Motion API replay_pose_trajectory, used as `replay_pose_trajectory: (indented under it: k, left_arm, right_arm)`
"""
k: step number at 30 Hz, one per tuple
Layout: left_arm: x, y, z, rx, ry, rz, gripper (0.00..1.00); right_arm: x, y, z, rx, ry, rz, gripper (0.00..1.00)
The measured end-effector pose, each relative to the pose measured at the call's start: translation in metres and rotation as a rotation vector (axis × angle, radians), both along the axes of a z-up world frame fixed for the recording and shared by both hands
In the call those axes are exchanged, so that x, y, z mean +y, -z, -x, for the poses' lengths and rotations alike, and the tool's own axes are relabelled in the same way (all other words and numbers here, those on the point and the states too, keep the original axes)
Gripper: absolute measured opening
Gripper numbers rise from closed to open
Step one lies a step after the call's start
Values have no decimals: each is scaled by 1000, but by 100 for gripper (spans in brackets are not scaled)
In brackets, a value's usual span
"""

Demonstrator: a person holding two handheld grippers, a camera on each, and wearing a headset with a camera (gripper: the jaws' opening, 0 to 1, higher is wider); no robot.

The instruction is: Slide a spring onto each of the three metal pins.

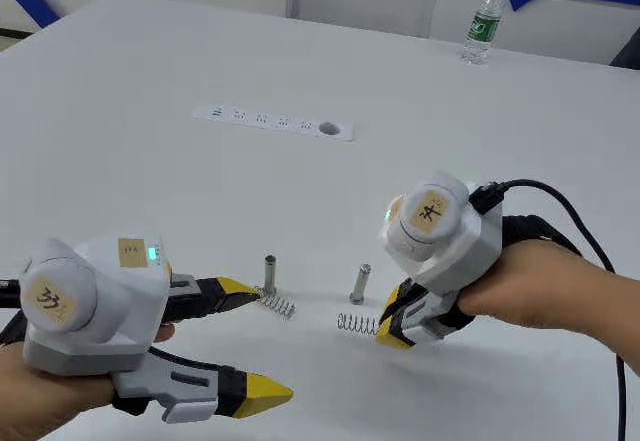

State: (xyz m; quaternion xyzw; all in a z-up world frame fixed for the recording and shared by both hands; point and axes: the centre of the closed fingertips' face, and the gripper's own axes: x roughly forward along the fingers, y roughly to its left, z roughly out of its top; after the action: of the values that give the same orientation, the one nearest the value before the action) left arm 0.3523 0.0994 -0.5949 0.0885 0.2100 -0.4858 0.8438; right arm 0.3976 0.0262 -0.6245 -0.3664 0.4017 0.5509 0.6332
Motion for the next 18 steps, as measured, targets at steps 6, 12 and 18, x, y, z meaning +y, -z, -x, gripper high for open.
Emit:
replay_pose_trajectory:
  k: [6,12,18]
  left_arm:
    - [-11,-1,-2,-18,52,-13,55]
    - [-17,-3,-1,-47,97,-19,44]
    - [-22,-5,1,-82,137,-22,33]
  right_arm:
    - [9,-19,19,43,-50,-39,12]
    - [19,-29,37,68,-121,-52,12]
    - [27,-35,48,81,-170,-60,12]
